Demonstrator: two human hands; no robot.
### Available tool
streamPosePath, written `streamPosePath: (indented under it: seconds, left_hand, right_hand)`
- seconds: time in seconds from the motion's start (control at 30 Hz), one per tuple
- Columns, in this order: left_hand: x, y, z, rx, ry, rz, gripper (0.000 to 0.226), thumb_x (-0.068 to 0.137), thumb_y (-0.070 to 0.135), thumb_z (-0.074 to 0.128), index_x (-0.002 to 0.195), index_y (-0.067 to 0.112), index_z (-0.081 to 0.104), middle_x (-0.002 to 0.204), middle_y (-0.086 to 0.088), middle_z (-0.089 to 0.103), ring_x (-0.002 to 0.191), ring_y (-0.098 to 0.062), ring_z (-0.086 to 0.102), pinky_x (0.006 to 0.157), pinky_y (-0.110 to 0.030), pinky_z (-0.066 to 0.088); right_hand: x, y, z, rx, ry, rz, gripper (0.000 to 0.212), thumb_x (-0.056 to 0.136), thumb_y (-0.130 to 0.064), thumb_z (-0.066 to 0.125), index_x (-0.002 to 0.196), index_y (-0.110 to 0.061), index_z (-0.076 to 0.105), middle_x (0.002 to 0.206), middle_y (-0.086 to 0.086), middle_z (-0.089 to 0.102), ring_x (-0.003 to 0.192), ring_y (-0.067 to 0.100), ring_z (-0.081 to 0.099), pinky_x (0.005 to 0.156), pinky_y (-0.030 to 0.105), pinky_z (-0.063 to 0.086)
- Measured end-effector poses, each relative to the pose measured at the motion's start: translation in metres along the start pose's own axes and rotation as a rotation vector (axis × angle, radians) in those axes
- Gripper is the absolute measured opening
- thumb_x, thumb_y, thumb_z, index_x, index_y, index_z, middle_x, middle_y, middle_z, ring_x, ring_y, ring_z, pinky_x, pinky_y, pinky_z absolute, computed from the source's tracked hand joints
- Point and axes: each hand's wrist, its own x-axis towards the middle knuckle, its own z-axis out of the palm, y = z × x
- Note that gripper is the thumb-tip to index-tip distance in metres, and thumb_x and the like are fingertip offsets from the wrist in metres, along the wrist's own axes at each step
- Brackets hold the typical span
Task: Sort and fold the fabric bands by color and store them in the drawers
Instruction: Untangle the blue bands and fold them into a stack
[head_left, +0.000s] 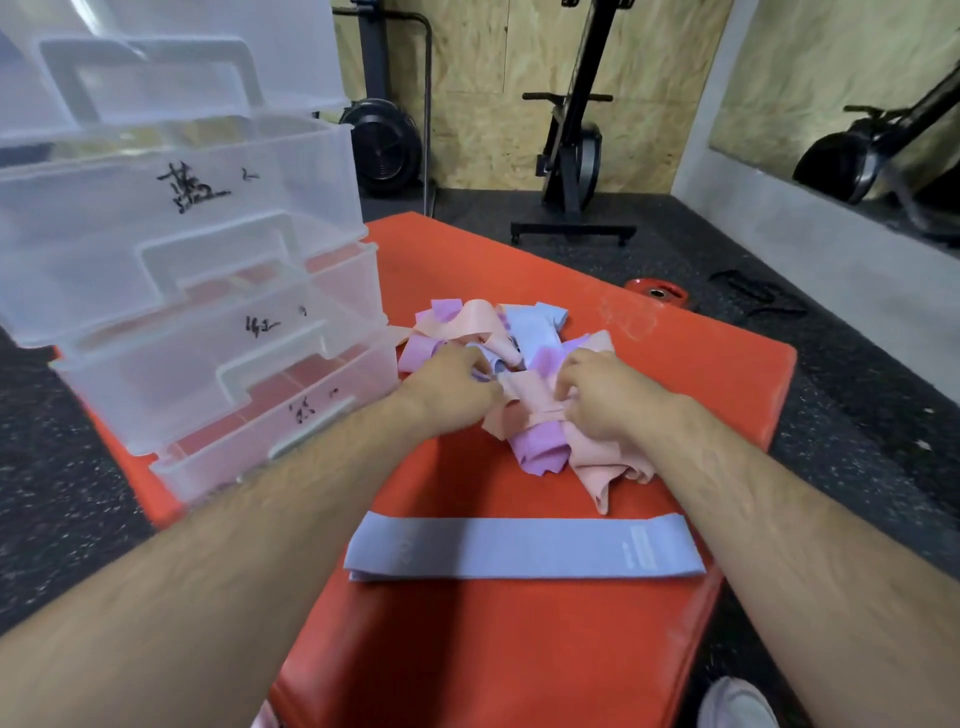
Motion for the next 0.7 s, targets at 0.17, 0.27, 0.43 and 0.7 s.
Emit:
streamPosePath:
  seconds: [0.17, 0.27, 0.43, 0.7]
  left_hand:
    - [0.008, -0.004, 0.015, -0.015, 0.035, 0.071, 0.019, 0.085, 0.023, 0.063, 0.099, 0.011, 0.070, 0.117, -0.009, 0.059, 0.112, -0.028, 0.056, 0.096, -0.034, 0.047]
    - [0.008, -0.004, 0.024, 0.092, -0.039, 0.005, 0.034, 0.089, 0.018, 0.061, 0.123, 0.020, 0.063, 0.132, -0.003, 0.041, 0.121, -0.019, 0.044, 0.098, -0.022, 0.039]
    - [0.016, -0.011, 0.036, 0.290, -0.041, -0.041, 0.039, 0.088, 0.033, 0.057, 0.127, 0.038, 0.055, 0.140, -0.007, 0.033, 0.134, -0.030, 0.030, 0.112, -0.042, 0.032]
    - [0.019, -0.009, 0.041, 0.272, -0.036, -0.002, 0.030, 0.092, 0.025, 0.048, 0.114, 0.018, 0.067, 0.130, -0.012, 0.047, 0.125, -0.030, 0.041, 0.098, -0.030, 0.037]
  right_hand:
    - [-0.017, 0.030, 0.002, 0.030, -0.040, 0.092, 0.030, 0.095, -0.015, 0.054, 0.123, -0.022, 0.064, 0.134, 0.002, 0.051, 0.120, 0.027, 0.053, 0.099, 0.035, 0.044]
    - [-0.022, 0.024, -0.002, 0.087, -0.015, 0.091, 0.034, 0.096, -0.013, 0.048, 0.123, -0.027, 0.063, 0.134, -0.001, 0.053, 0.120, 0.024, 0.052, 0.097, 0.036, 0.047]
    - [-0.026, 0.003, -0.014, 0.049, 0.083, 0.075, 0.034, 0.095, -0.014, 0.047, 0.121, -0.030, 0.063, 0.132, -0.005, 0.052, 0.124, 0.022, 0.047, 0.085, 0.033, 0.044]
    - [-0.015, -0.015, -0.012, 0.066, 0.254, 0.077, 0.028, 0.095, -0.021, 0.047, 0.116, -0.028, 0.065, 0.140, 0.001, 0.039, 0.125, 0.026, 0.036, 0.096, 0.038, 0.038]
